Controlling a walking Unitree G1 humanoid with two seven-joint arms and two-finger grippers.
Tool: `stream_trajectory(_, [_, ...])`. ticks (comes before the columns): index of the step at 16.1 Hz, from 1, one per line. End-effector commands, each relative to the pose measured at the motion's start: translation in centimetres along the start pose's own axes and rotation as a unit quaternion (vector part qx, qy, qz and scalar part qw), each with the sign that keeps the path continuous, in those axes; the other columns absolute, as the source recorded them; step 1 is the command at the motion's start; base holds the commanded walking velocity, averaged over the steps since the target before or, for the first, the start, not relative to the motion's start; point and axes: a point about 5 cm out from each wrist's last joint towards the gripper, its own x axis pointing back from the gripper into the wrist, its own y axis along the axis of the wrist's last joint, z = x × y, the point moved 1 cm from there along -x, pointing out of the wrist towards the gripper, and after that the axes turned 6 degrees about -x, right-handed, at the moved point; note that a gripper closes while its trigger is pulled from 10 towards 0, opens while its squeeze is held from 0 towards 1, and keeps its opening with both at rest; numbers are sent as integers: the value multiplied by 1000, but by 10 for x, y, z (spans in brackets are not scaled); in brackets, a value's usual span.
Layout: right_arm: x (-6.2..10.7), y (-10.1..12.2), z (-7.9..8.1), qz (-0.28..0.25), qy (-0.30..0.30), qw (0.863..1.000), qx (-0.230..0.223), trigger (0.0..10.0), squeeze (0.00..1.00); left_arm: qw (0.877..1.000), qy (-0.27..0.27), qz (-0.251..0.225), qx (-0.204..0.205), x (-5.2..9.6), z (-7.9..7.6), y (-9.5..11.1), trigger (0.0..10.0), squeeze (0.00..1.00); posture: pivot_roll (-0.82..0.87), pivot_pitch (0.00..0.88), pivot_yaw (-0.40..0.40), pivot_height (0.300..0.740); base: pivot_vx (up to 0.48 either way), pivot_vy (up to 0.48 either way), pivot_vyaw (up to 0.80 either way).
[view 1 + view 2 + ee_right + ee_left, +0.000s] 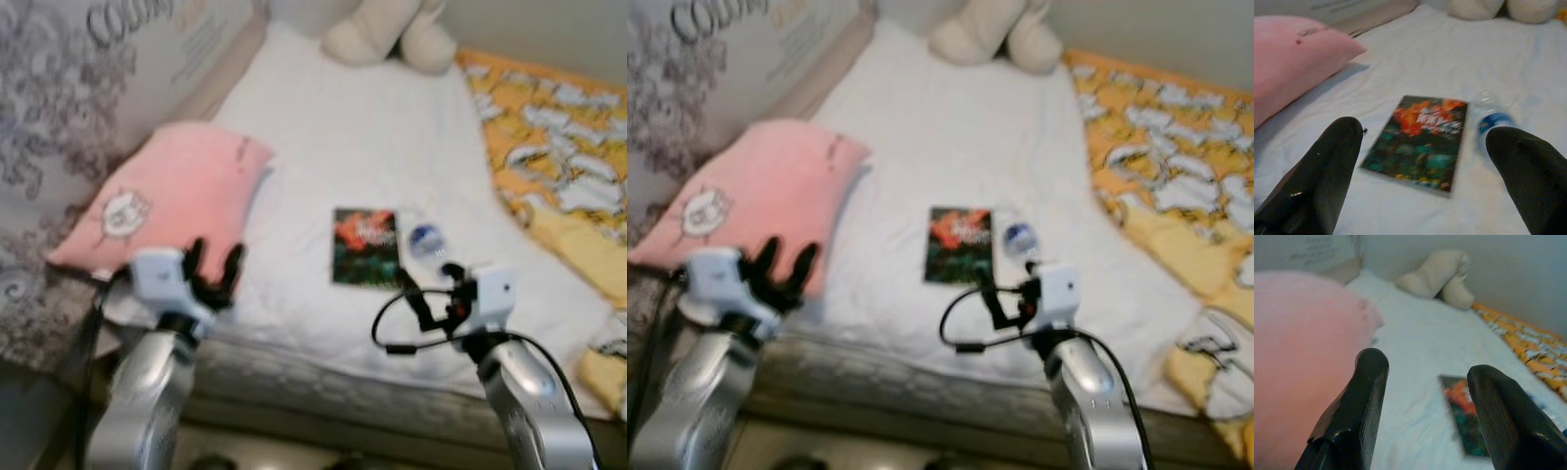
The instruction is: Clean up the room
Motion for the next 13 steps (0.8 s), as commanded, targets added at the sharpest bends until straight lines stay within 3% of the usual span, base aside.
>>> stream_trajectory(1, [-5, 4, 3, -12, 5, 1000, 9, 10000, 216, 1000, -13, 5, -13, -2, -2, -2, 10000, 0, -69, 35, -75, 740, 0, 0, 0])
stream_trajectory(7, [-10, -5, -3, -4, -11, 1000, 17, 10000, 243, 999, -26, 18, -30, -7, -8, -15, 10000, 0, -58, 21, -67, 740, -87, 278, -545])
stream_trajectory(13, [-14, -8, -10, -18, -37, 999, 32, 10000, 216, 997, 15, 35, -62, -19, 8, -24, 10000, 0, -61, 21, -62, 740, 0, 0, 0])
